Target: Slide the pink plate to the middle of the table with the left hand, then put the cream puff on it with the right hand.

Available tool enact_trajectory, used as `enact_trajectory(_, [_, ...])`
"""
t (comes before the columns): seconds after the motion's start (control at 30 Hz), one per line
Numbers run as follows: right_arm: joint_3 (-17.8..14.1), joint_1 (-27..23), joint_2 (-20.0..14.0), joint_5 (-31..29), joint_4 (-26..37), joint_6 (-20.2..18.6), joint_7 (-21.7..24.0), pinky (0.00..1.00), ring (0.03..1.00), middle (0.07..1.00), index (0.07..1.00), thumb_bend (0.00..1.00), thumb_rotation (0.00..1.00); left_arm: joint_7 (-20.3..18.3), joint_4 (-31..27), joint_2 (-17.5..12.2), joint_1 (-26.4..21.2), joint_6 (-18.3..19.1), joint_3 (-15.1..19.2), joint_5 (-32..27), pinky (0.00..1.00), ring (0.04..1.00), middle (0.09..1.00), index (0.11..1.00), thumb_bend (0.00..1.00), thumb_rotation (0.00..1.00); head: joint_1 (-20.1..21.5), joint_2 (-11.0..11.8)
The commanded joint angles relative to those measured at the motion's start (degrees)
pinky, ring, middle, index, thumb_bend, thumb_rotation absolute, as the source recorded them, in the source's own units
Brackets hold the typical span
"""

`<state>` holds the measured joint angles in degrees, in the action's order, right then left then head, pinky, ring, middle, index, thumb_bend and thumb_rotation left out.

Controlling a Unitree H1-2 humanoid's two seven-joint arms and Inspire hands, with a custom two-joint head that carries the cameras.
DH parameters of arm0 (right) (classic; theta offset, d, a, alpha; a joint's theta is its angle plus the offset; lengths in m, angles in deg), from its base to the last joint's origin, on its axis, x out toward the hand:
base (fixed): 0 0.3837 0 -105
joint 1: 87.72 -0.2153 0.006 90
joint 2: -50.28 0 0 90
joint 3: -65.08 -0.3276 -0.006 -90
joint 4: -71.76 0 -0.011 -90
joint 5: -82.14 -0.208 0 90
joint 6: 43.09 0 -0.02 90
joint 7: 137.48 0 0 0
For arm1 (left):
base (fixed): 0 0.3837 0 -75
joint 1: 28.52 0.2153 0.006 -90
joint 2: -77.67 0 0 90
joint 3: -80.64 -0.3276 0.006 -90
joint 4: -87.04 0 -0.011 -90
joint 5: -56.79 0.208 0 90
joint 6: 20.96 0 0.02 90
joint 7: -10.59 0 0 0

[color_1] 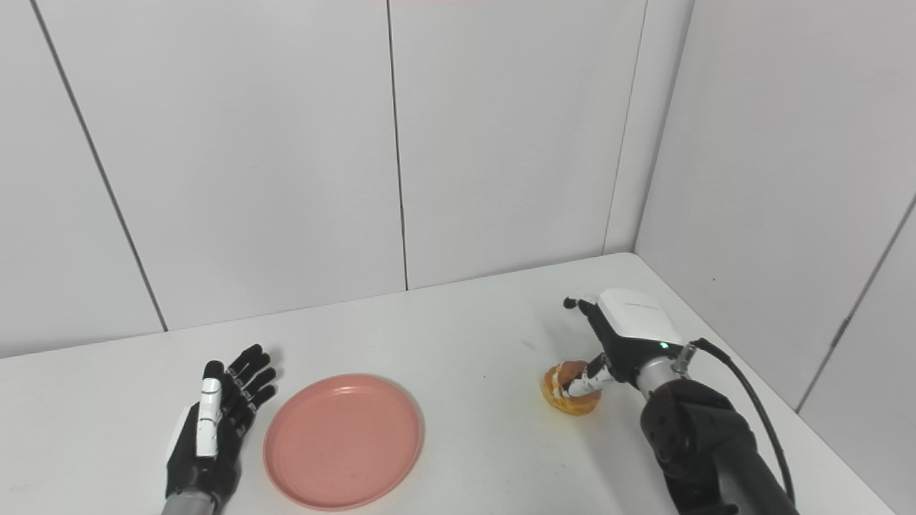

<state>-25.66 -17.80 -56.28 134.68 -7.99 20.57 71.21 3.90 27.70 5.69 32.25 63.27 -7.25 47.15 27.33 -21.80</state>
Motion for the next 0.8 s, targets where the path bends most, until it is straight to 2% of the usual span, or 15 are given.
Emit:
enact_trajectory(0.0, [-0.2, -2.8, -1.6, 0.4, 0.2, -0.5, 0.9, 0.55, 0.778, 0.863, 0.806, 1.00, 0.14, 1.1, 2.2, 0.4, 3.2, 5.2, -0.1, 0.5, 0.87, 0.861, 0.870, 0.799, 0.75, 0.98, -0.1, -0.2])
enact_trajectory(0.13, [-0.7, -4.3, -0.3, 1.9, -2.7, -0.6, 5.0, 0.61, 0.815, 0.860, 0.803, 1.00, 0.16, 1.0, 2.0, 0.3, 3.4, 5.0, -0.4, 0.6, 0.86, 0.861, 0.869, 0.801, 0.75, 0.98, -0.2, -0.3])
enact_trajectory(0.23, [-0.4, -5.4, 0.1, 2.8, -5.2, -0.6, 7.1, 0.60, 0.792, 0.838, 0.806, 1.00, 0.17, 1.1, 1.7, 0.3, 3.6, 5.1, -0.5, 0.7, 0.86, 0.861, 0.869, 0.797, 0.74, 0.99, -0.3, -0.5])
enact_trajectory(0.3, [-0.6, -5.9, 0.6, 2.5, -6.7, -0.6, 7.5, 0.57, 0.755, 0.811, 0.805, 1.00, 0.16, 1.1, 1.6, 0.3, 3.7, 5.2, -0.5, 0.6, 0.86, 0.862, 0.869, 0.796, 0.73, 0.99, -0.4, -0.6])
enact_trajectory(0.5, [0.0, -6.3, 1.7, 2.9, -10.0, -0.6, 7.5, 0.61, 0.815, 0.874, 0.812, 1.00, 0.17, 0.9, 1.4, 0.3, 4.0, 5.4, -0.5, 0.4, 0.86, 0.856, 0.868, 0.791, 0.75, 0.98, -0.5, -0.9])
enact_trajectory(0.63, [-0.3, -5.9, 2.9, 2.5, -11.5, -0.6, 5.5, 0.51, 0.682, 0.798, 0.769, 0.98, 0.13, 0.7, 1.4, 0.2, 4.1, 5.2, -0.6, 0.3, 0.85, 0.846, 0.862, 0.791, 0.76, 0.97, -0.5, -1.0])
enact_trajectory(0.67, [0.3, -5.6, 2.7, 1.7, -11.8, -0.2, 4.0, 0.51, 0.679, 0.796, 0.768, 0.98, 0.13, 0.7, 1.5, 0.2, 4.1, 5.2, -0.6, 0.3, 0.85, 0.845, 0.862, 0.792, 0.76, 0.96, -0.6, -1.1])
enact_trajectory(0.7, [0.8, -5.4, 2.5, 1.1, -12.0, 0.0, 2.9, 0.50, 0.637, 0.736, 0.736, 0.95, 0.11, 0.7, 1.5, 0.1, 4.1, 5.3, -0.6, 0.3, 0.85, 0.847, 0.862, 0.792, 0.76, 0.96, -0.6, -1.1])
enact_trajectory(0.73, [1.1, -5.1, 2.5, 0.1, -12.4, 0.7, 1.2, 0.50, 0.626, 0.720, 0.728, 0.94, 0.11, 0.6, 1.6, 0.0, 4.1, 5.2, -0.7, 0.4, 0.85, 0.847, 0.861, 0.792, 0.76, 0.96, -0.7, -1.2])
enact_trajectory(0.77, [1.3, -4.9, 2.4, -0.7, -12.7, 1.1, 0.0, 0.46, 0.566, 0.652, 0.688, 0.90, 0.08, 0.6, 1.6, -0.1, 4.0, 5.2, -0.7, 0.4, 0.85, 0.852, 0.865, 0.794, 0.76, 0.97, -0.7, -1.2])
